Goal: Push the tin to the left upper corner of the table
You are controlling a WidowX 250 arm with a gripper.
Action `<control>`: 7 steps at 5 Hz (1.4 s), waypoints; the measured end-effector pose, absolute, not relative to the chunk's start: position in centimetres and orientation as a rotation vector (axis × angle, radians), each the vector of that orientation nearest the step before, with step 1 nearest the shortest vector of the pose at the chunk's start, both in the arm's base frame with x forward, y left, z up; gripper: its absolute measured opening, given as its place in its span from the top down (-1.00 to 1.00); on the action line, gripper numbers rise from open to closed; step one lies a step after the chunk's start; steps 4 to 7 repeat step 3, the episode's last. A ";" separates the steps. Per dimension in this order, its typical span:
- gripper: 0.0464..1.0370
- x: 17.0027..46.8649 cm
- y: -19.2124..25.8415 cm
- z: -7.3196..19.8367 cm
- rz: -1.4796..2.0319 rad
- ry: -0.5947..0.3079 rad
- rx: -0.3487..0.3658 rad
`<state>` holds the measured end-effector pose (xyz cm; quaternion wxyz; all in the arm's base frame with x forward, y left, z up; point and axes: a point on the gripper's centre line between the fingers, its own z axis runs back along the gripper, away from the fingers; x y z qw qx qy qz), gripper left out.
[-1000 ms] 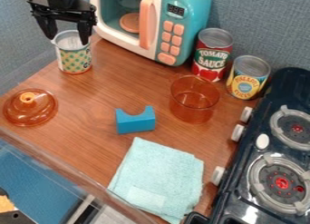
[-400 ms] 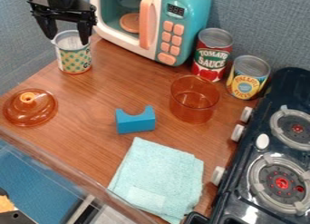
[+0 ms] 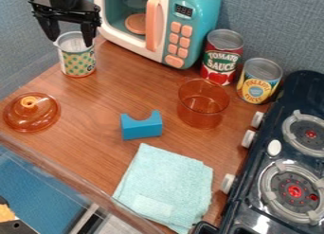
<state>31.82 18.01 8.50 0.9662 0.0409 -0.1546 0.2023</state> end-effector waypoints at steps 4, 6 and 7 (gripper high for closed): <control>-0.93 31.3 14.1 8.7 0.206 -0.341 -0.032; -0.93 31.3 14.1 8.7 0.206 -0.341 -0.032; -0.93 31.3 14.1 8.7 0.206 -0.341 -0.032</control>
